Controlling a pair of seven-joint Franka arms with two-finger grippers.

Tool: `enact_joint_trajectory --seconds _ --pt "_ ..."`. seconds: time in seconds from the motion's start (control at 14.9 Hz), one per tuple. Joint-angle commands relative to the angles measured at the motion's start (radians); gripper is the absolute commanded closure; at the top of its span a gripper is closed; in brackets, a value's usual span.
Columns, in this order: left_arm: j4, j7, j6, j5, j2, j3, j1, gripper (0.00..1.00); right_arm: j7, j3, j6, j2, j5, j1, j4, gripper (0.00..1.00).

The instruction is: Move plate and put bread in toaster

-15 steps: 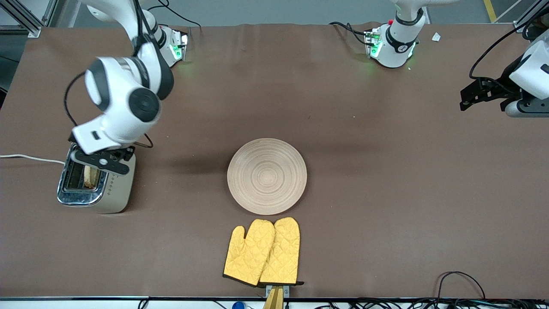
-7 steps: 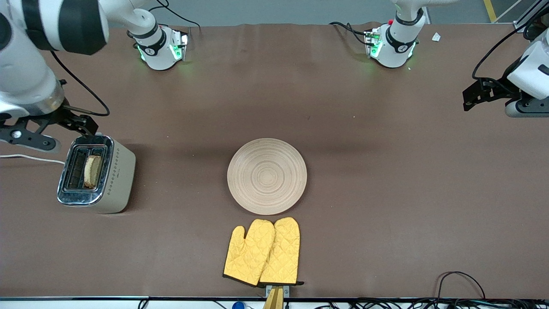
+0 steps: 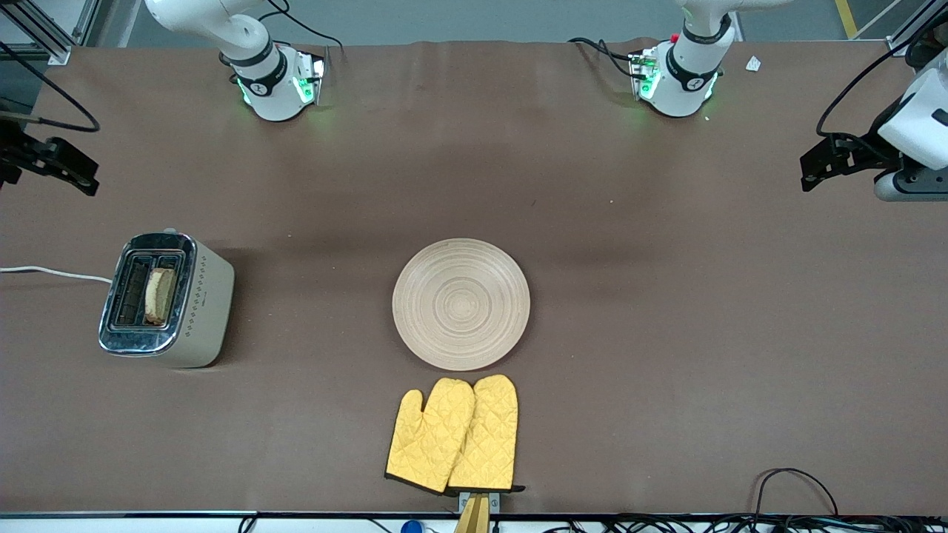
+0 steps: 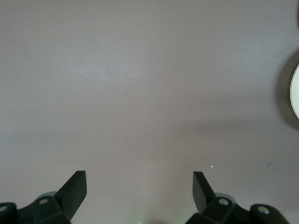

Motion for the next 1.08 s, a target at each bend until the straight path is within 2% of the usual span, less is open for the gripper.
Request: enact_joint_trajectory --seconds 0.0,0.07,0.27,0.4,0.61,0.81,1.01 --pt "0.038 0.003 -0.008 0.018 0.023 -0.003 -0.005 0.00 -0.107 0.015 0.008 -0.005 0.060 -0.063 -0.022 0.00" --pt "0.067 0.003 -0.008 0.021 0.034 -0.003 -0.006 0.00 -0.127 0.041 0.002 -0.005 0.063 -0.100 -0.022 0.00" --pt "0.081 0.008 -0.009 0.021 0.049 -0.003 -0.005 0.00 -0.181 0.183 -0.014 -0.007 0.069 -0.271 -0.035 0.00" --pt "0.081 0.002 -0.009 0.012 0.049 -0.003 -0.006 0.00 -0.241 0.211 -0.012 -0.007 0.101 -0.336 -0.046 0.00" --pt "0.082 0.000 -0.011 0.007 0.049 -0.003 -0.008 0.00 -0.246 0.254 -0.021 -0.011 0.103 -0.373 -0.055 0.00" --pt "0.081 0.002 -0.014 0.005 0.049 -0.003 -0.008 0.00 -0.247 0.416 -0.028 -0.030 0.101 -0.518 -0.060 0.00" --pt "0.082 0.000 -0.015 -0.011 0.051 -0.005 -0.011 0.00 -0.247 0.530 -0.034 -0.034 0.101 -0.626 -0.060 0.00"
